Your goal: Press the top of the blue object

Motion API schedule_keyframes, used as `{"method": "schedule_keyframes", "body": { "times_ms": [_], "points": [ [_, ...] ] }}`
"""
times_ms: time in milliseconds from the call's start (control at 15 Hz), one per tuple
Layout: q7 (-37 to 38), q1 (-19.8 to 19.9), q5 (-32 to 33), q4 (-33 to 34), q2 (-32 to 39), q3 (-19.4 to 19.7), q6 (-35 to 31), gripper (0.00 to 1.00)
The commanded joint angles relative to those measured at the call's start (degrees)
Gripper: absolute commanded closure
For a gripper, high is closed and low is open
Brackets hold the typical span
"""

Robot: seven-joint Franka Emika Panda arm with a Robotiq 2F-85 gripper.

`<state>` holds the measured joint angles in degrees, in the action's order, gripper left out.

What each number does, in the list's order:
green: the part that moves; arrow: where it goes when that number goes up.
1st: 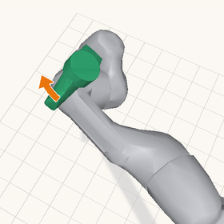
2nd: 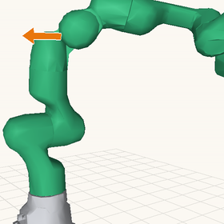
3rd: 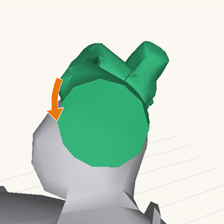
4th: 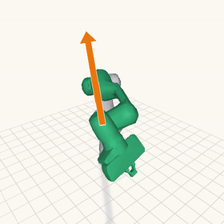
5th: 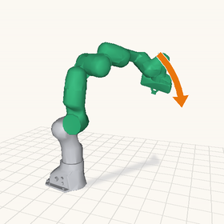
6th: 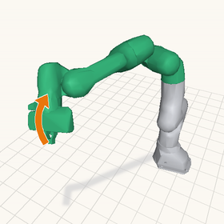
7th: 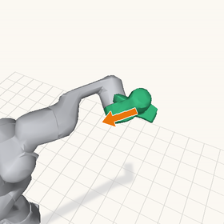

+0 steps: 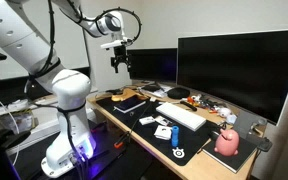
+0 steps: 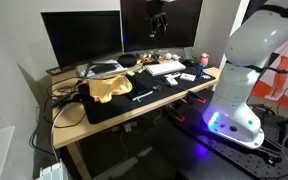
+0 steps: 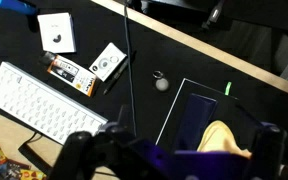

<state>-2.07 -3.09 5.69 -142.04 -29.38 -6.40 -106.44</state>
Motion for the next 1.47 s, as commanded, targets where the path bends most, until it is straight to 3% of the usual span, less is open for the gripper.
{"method": "schedule_keyframes", "body": {
  "times_ms": [0,733,1400],
  "points": [
    [0.32,-0.77,0.32,0.1,0.07,0.67,0.14,0.0],
    [1.84,0.09,0.41,-0.37,0.85,1.13,-0.27,0.0],
    [0.98,4.69,1.2,-5.12,1.62,7.92,-1.51,0.0]
  ]
}}
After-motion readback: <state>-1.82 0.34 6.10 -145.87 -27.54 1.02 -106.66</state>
